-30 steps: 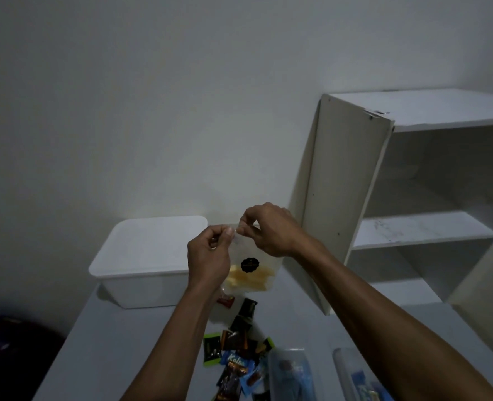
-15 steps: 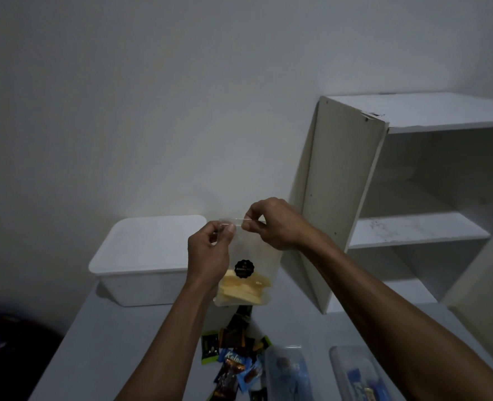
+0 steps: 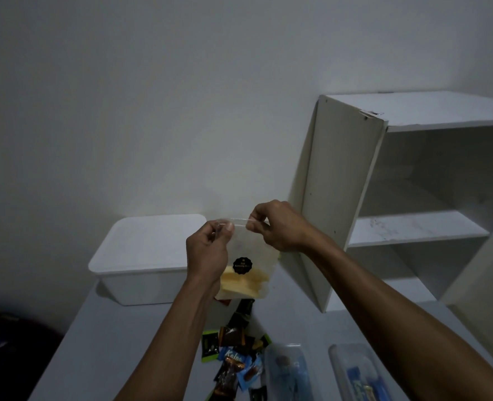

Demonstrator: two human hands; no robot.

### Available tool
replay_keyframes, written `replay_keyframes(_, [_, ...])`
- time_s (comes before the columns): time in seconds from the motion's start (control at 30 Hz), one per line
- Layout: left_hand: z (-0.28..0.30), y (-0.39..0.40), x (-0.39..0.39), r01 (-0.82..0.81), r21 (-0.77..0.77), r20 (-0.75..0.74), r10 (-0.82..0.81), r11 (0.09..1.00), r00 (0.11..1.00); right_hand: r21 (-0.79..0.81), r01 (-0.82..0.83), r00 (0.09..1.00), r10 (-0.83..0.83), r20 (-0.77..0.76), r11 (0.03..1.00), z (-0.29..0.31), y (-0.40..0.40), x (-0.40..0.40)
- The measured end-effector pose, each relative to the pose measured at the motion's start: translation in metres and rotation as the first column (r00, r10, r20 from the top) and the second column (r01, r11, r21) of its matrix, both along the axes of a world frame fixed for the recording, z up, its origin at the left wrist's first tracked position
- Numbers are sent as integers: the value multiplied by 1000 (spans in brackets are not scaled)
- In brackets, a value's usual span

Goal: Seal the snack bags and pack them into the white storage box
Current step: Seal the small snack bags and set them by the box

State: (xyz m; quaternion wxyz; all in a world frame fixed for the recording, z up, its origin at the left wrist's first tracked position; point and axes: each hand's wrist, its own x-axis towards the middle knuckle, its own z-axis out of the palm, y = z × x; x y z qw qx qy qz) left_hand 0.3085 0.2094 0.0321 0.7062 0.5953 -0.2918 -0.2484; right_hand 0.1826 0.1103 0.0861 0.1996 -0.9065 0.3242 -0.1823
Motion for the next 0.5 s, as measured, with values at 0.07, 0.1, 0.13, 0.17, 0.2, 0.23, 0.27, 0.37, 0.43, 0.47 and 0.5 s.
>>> replay_keyframes(0.07, [-2,0,2,-10,6,-30,10,1000,999,22,-2,1000,3,-2,1000,-2,-1,-2])
replay_keyframes(0.1, [-4,1,3,-19,9,-45,19,1000,999,32,-6,1000,7,-2,999,-3,-3,-4])
replay_keyframes(0.13, [-5,1,5,-26,12,-57,26,1000,998,40,-9,1000,9,2,999,-4,-4,-6])
replay_keyframes(0.17, [-5,1,6,-28,14,-66,29,1000,997,42,-10,1000,10,14,999,-5,-5,-7])
replay_keyframes(0.2, [-5,1,6,-28,14,-73,29,999,997,36,-8,1000,7,31,999,-6,-5,-8])
replay_keyframes(0.23, [-4,1,6,-29,12,-78,30,1000,996,33,-6,999,5,50,999,-8,-5,-8])
replay_keyframes(0.27, [-4,1,7,-31,9,-80,32,999,996,37,-6,998,3,64,999,-9,-5,-8])
replay_keyframes(0.37, [-3,1,13,-29,1,-77,29,1000,997,74,-5,998,0,67,997,-7,-9,-10])
replay_keyframes(0.43, [-3,1,14,-18,6,-78,18,1000,997,67,-1,997,-4,78,998,-6,-11,-12])
replay_keyframes(0.47, [-4,1,15,-15,7,-86,16,1000,996,60,0,996,-5,85,998,-6,-11,-12])
replay_keyframes(0.5, [-5,1,15,-17,6,-97,17,1000,995,58,-5,996,0,90,998,-6,-12,-11])
